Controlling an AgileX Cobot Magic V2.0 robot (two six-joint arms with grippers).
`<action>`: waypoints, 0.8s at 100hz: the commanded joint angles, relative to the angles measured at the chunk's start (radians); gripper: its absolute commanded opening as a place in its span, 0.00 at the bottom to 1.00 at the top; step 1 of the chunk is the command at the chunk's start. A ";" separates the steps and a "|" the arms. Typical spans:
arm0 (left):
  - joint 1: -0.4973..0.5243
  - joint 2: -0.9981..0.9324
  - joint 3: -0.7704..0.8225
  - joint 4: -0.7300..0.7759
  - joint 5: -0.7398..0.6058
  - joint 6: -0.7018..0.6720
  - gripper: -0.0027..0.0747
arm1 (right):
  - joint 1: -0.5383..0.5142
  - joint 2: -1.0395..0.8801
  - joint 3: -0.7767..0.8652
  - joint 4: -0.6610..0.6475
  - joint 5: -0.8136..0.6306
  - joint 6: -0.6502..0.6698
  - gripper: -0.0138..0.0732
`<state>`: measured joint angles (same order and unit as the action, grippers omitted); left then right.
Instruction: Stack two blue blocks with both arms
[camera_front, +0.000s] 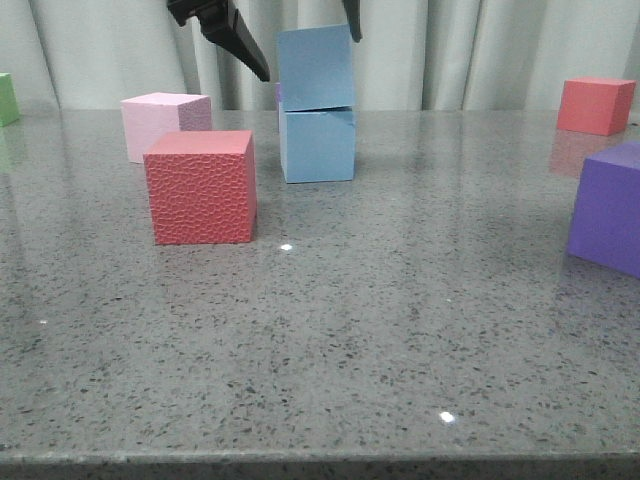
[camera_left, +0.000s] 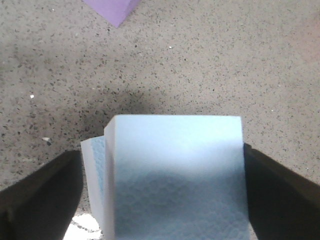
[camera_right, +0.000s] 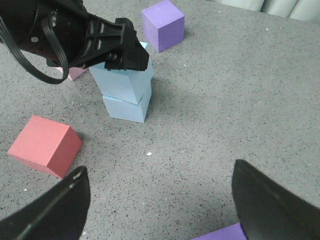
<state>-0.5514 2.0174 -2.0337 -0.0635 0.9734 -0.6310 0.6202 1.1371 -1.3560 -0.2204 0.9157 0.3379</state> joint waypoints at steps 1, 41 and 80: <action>-0.011 -0.059 -0.055 -0.013 -0.041 0.002 0.82 | 0.001 -0.029 -0.024 -0.033 -0.056 -0.002 0.83; -0.038 -0.145 -0.106 0.119 0.092 0.042 0.75 | 0.001 -0.095 -0.024 -0.059 -0.085 -0.002 0.83; -0.157 -0.286 -0.104 0.322 0.222 0.162 0.49 | 0.001 -0.229 0.167 -0.059 -0.238 0.008 0.83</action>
<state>-0.6805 1.8121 -2.1062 0.2162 1.2298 -0.5001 0.6202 0.9575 -1.2197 -0.2521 0.7938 0.3386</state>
